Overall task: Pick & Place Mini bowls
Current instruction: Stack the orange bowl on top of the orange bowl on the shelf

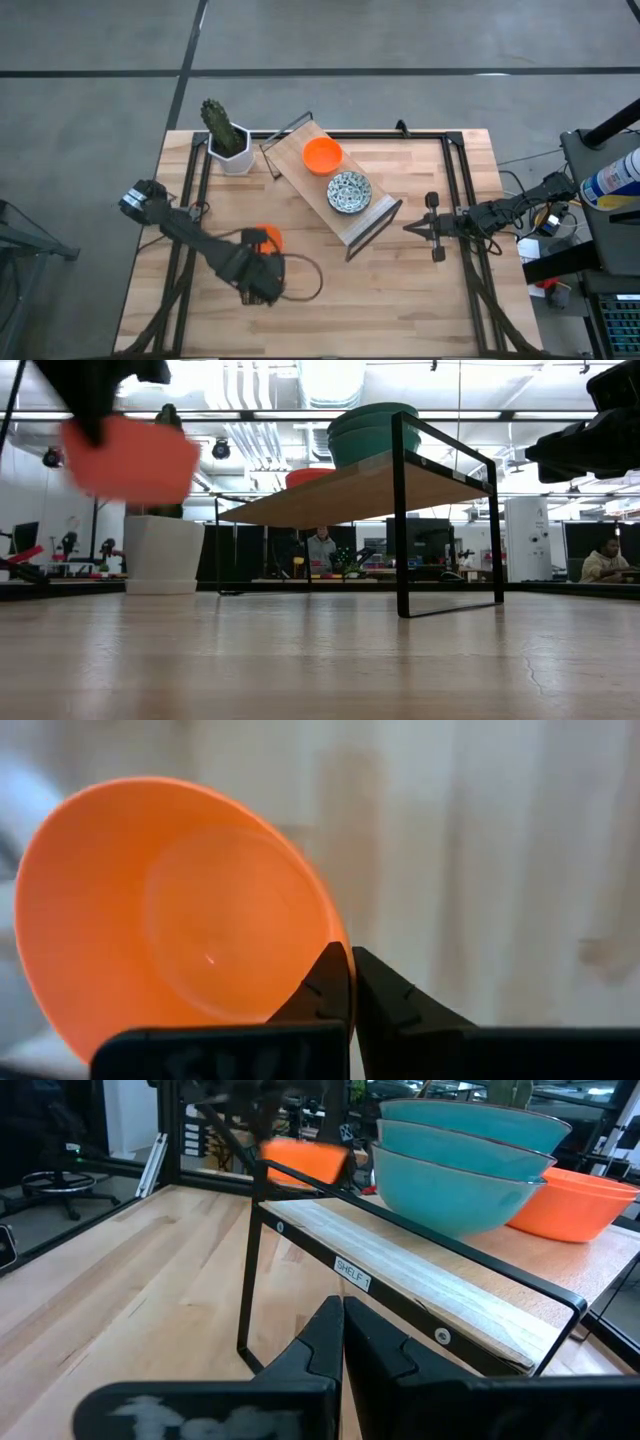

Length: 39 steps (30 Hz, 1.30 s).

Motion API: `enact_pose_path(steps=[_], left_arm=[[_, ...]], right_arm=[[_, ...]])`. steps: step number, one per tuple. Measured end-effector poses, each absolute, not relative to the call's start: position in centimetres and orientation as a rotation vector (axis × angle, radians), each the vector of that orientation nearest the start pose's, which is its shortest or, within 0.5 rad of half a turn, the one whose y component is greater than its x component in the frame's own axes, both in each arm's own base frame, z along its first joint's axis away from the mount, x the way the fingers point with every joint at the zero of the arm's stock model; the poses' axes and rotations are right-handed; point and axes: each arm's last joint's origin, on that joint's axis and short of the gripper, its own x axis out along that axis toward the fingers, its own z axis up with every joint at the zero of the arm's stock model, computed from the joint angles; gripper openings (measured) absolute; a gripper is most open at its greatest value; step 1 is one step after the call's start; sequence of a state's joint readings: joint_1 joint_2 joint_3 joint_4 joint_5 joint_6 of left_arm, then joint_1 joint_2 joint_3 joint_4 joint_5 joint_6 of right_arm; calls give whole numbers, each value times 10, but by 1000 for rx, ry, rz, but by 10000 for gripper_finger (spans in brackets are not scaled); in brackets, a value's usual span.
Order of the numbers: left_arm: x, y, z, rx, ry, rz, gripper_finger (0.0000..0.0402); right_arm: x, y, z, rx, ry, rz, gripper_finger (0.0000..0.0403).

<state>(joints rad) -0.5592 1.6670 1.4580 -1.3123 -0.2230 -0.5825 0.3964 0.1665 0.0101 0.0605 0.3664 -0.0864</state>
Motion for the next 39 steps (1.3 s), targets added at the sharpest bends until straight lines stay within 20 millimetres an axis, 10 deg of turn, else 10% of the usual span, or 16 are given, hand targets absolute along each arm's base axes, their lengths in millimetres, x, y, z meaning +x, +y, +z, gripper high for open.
enact_pose_path(steps=[20,39], left_arm=[[310,-6,400,268,1095,254,0],[333,81,386,502,1122,209,0]], right_arm=[[101,31,159,-122,88,34,8],[101,31,159,-122,87,34,8]])
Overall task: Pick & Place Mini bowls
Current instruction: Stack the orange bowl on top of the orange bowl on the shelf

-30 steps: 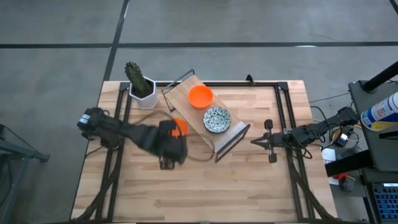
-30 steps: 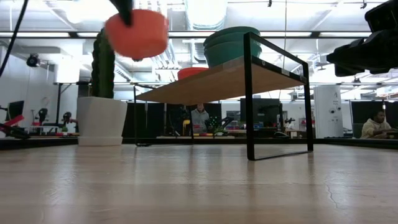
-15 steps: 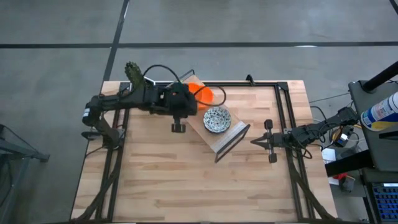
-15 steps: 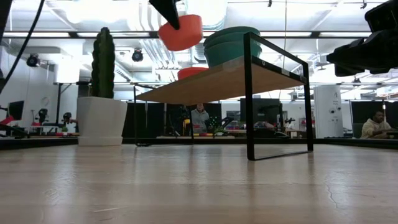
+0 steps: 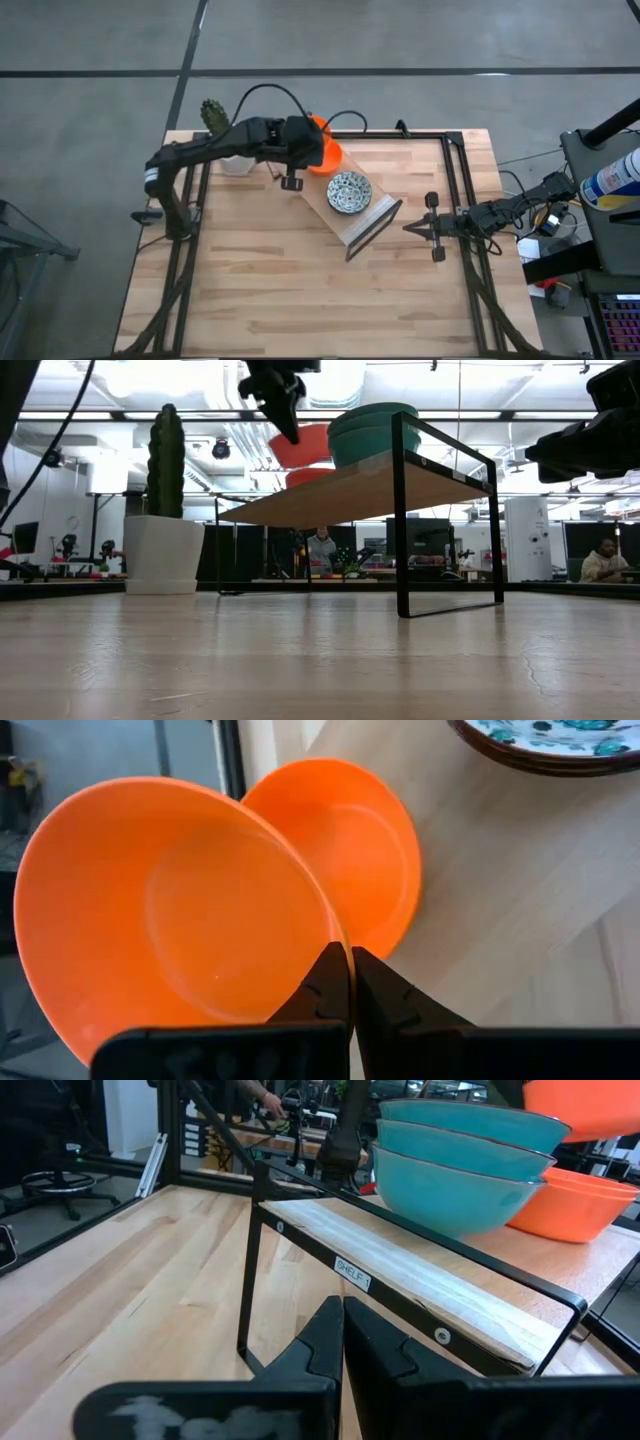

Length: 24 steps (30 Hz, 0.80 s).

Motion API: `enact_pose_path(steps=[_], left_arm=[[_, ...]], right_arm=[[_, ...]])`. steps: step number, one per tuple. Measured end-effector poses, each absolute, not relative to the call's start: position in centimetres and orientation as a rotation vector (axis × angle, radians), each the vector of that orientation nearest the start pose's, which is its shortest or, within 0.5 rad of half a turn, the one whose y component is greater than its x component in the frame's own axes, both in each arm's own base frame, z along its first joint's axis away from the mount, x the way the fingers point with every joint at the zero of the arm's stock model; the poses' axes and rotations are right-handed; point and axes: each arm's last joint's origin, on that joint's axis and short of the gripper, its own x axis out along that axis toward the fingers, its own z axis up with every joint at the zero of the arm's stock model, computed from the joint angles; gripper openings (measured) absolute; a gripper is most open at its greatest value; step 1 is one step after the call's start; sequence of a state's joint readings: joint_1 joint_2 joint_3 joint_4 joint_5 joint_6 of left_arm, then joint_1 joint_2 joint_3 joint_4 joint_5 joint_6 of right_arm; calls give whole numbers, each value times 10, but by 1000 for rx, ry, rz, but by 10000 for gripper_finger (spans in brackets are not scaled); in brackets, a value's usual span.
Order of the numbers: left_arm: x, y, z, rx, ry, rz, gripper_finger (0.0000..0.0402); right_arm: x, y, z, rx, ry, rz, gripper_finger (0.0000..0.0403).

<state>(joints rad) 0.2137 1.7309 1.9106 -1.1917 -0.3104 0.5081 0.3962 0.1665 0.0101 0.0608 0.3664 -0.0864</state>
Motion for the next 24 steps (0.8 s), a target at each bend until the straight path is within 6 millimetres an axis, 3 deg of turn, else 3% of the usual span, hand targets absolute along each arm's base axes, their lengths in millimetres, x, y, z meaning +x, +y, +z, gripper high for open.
enact_pose_path(steps=[9,24], left_arm=[[351,88,367,558,1163,125,0],[356,89,362,549,1162,86,1]], right_arm=[[101,31,159,-122,88,34,8],[101,31,159,-122,87,34,8]])
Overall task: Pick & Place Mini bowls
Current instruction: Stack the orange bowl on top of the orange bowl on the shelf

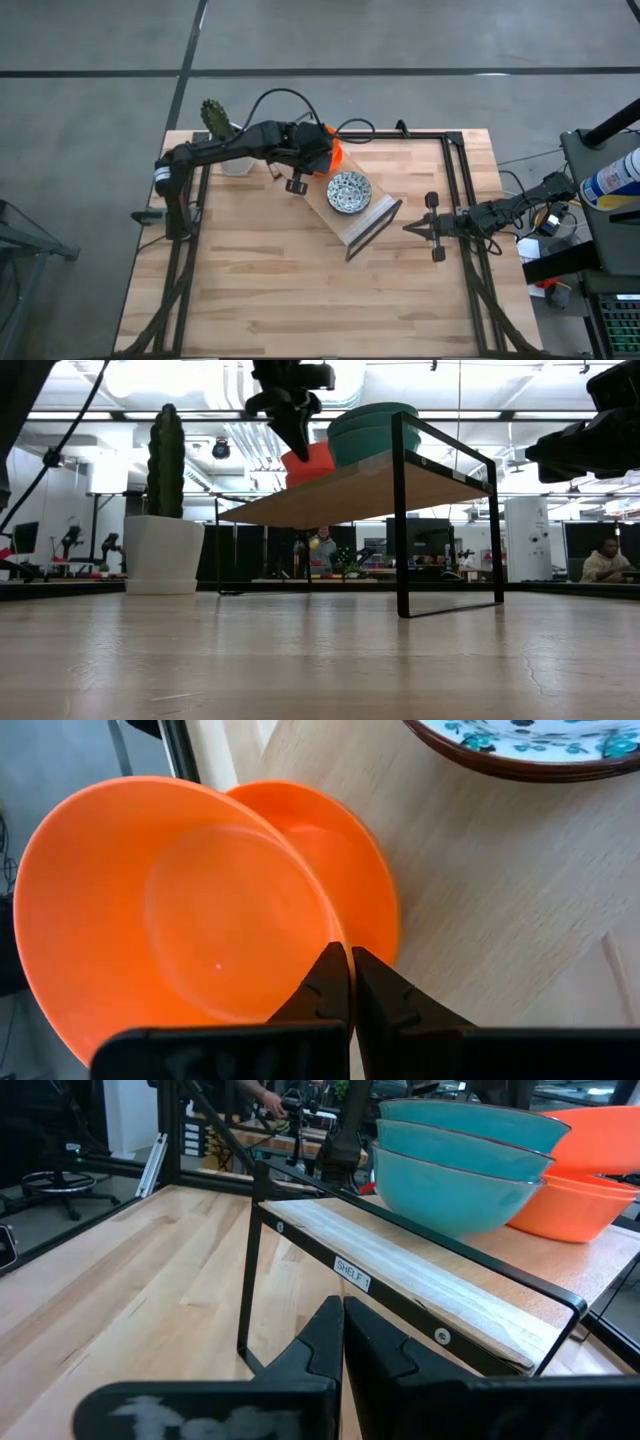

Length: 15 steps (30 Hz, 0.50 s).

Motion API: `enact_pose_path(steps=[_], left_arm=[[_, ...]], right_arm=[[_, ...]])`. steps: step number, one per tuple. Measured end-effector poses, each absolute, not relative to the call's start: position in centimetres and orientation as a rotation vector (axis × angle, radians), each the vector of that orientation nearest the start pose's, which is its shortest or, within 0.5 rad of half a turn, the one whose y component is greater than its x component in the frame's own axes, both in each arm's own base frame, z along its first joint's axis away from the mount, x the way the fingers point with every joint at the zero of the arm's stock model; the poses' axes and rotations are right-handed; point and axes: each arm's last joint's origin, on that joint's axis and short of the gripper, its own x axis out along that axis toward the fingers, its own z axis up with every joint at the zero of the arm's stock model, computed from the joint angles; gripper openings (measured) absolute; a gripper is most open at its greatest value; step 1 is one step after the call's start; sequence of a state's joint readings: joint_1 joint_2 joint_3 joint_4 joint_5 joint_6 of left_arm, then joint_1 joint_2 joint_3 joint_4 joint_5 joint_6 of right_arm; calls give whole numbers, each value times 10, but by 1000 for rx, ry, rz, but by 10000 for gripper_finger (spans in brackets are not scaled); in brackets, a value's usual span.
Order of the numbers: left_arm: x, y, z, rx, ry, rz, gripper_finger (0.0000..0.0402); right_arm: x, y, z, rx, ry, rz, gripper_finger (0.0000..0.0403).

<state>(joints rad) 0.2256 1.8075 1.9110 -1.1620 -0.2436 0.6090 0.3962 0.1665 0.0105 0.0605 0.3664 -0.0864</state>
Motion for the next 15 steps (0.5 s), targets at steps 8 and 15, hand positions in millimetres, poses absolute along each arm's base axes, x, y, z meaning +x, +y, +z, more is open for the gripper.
enact_pose_path(steps=[8,15], left_arm=[[356,89,361,557,1165,80,2],[357,90,357,561,1188,79,3]], right_arm=[[101,31,159,-122,87,34,8],[101,31,159,-122,87,34,8]])
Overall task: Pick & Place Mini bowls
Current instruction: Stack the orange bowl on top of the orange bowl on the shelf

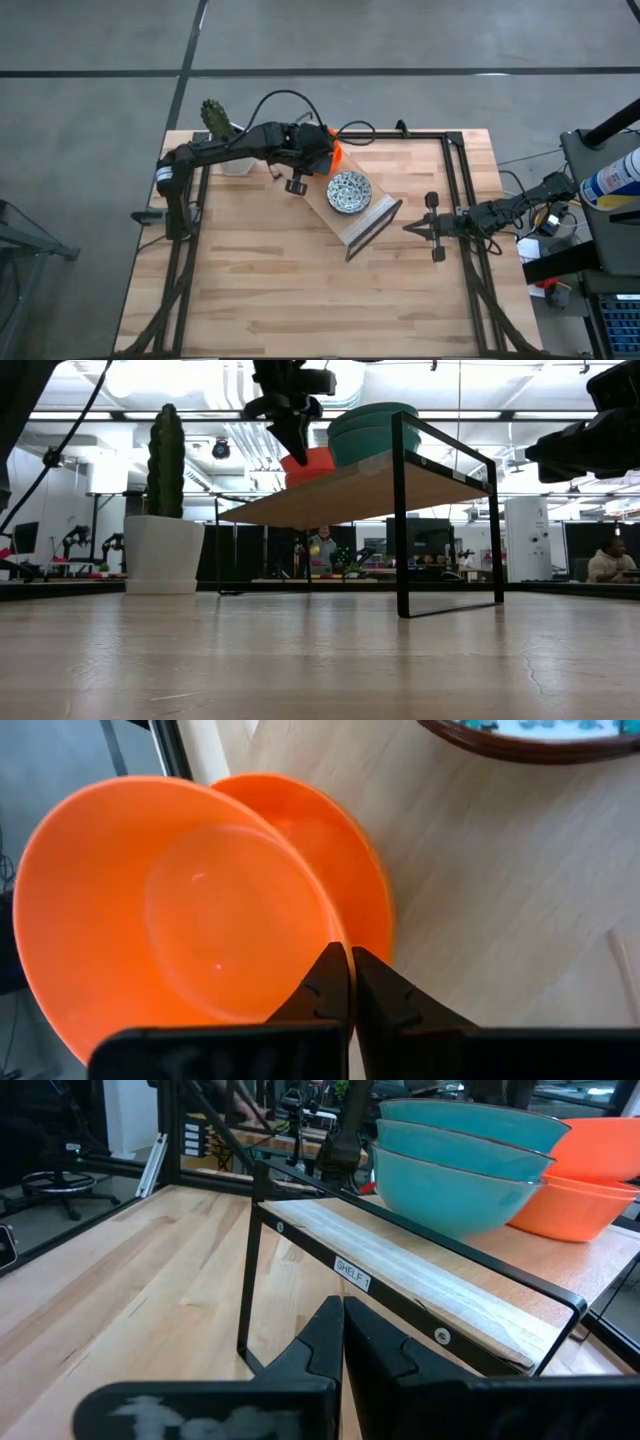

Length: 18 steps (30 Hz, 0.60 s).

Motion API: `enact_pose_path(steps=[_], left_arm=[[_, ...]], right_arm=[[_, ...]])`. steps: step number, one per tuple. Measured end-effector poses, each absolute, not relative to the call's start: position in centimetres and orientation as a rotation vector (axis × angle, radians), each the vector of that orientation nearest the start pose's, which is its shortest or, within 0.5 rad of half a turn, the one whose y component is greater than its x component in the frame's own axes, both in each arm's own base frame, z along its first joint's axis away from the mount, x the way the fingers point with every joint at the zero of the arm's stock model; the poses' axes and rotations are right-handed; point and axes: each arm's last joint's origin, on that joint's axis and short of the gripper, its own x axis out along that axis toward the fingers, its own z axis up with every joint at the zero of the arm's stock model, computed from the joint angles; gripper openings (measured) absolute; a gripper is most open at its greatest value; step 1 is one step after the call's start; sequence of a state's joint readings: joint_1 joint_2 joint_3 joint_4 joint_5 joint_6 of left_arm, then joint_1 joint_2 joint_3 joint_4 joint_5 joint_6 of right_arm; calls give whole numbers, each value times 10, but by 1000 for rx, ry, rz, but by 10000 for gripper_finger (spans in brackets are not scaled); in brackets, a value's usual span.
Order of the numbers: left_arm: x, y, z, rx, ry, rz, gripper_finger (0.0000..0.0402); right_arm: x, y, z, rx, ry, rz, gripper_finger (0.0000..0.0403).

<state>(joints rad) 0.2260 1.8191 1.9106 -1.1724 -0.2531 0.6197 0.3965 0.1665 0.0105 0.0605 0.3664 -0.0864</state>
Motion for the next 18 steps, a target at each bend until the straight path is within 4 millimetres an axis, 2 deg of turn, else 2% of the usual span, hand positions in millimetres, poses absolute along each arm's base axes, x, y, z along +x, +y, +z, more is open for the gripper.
enact_pose_path(steps=[3,12,18], left_arm=[[357,89,357,561,1194,79,14],[356,90,357,591,1217,133,85],[353,85,362,617,1236,151,92]], right_arm=[[101,31,159,-122,87,34,8],[101,31,159,-122,87,34,8],[101,31,159,-122,87,34,8]])
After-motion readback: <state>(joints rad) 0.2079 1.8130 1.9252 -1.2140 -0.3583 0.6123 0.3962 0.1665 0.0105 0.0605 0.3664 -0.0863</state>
